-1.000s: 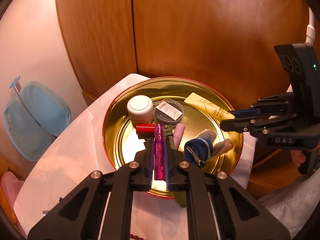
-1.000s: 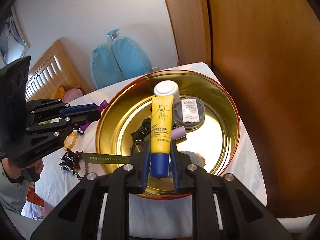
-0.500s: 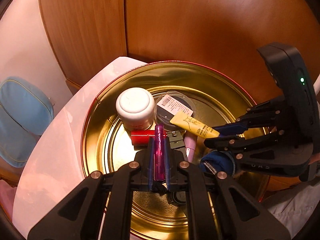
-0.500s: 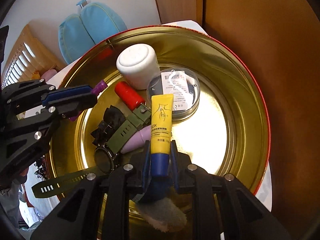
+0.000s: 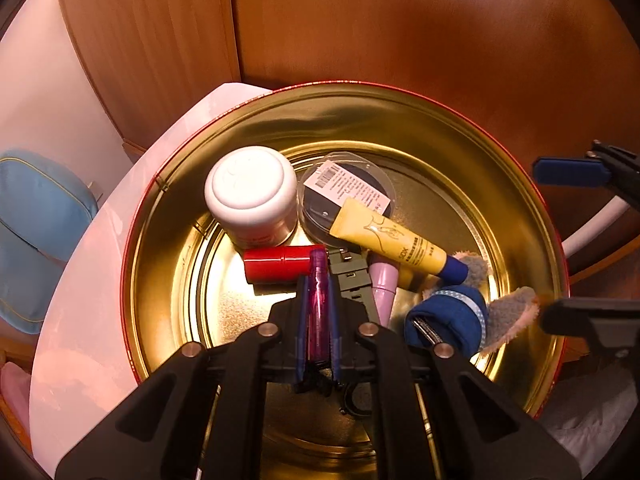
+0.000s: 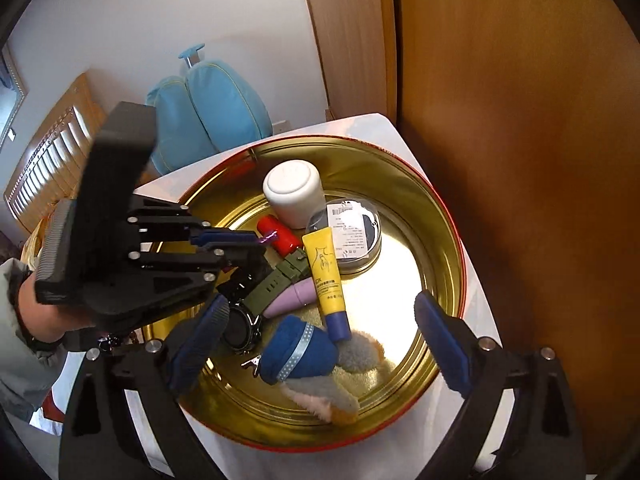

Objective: Organize jewelry
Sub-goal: 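Drop the yellow tube and purple lipstick into the red tin, opening both tools, then grasp the black bow hair clip with pearls using the right tool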

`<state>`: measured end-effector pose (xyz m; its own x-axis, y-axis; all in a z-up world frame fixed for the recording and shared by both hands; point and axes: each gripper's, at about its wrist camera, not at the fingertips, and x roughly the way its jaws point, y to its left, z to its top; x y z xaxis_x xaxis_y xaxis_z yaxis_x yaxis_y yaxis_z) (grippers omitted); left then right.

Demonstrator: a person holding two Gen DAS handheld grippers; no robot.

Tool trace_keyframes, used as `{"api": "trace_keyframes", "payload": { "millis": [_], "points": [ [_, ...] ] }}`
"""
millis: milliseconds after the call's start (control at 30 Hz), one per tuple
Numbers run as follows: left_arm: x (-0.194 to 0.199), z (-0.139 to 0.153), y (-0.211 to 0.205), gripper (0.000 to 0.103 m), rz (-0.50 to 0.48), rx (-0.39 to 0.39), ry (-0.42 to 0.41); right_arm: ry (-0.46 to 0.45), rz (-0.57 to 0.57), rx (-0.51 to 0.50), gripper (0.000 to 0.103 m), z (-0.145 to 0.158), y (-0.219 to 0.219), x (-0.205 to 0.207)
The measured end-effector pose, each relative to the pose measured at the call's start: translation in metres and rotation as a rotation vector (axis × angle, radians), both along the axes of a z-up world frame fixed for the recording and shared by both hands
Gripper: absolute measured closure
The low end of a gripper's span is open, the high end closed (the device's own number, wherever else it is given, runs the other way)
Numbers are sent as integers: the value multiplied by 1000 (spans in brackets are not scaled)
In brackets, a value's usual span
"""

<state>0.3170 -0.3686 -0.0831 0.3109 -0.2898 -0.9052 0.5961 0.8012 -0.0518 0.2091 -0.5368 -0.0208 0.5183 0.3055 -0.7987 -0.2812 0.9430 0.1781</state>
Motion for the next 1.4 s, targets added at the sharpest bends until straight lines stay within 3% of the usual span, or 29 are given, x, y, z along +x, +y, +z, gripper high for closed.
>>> {"api": "trace_keyframes", "payload": {
  "millis": [100, 133, 167, 200, 233, 400, 567, 700, 833, 1000, 1167, 1267, 1400],
  "points": [
    [1, -6, -5, 89, 8, 32, 6, -3, -5, 12, 8, 2, -7, -14],
    [1, -6, -6, 74, 10, 38, 7, 0, -9, 13, 8, 3, -8, -15],
    [0, -7, -7, 48, 13, 46, 3, 3, -12, 15, 8, 3, -11, -17],
    [-2, -5, -8, 38, 11, 52, -10, 5, -16, 14, 8, 6, -10, -18],
    [-5, -2, -9, 35, 9, 53, -26, 4, -20, 12, 8, 7, -11, -21],
    [-26, 21, -2, 35, 67, 57, -99, -37, 5, 17, 8, 23, -12, -39],
    [-65, 58, 43, 31, 282, -1, -204, -76, 94, 37, 8, 36, 1, -55],
    [-104, 73, 98, 31, 455, -34, -192, -101, 213, 92, 7, 41, 28, -65],
    [-147, 75, 156, 31, 619, 17, -157, -93, 349, 163, 7, 42, 69, -72],
    [-189, 72, 216, 27, 776, -8, -127, -99, 475, 156, 6, 43, 126, -84],
    [-189, 57, 258, 27, 821, -53, -105, -105, 536, 120, 6, 41, 178, -85],
    [-182, 45, 276, 27, 795, -62, -83, -52, 536, 114, 6, 28, 211, -75],
    [-175, 24, 298, 27, 738, -9, -67, 22, 488, 64, 6, -2, 255, -53]
  ]
}}
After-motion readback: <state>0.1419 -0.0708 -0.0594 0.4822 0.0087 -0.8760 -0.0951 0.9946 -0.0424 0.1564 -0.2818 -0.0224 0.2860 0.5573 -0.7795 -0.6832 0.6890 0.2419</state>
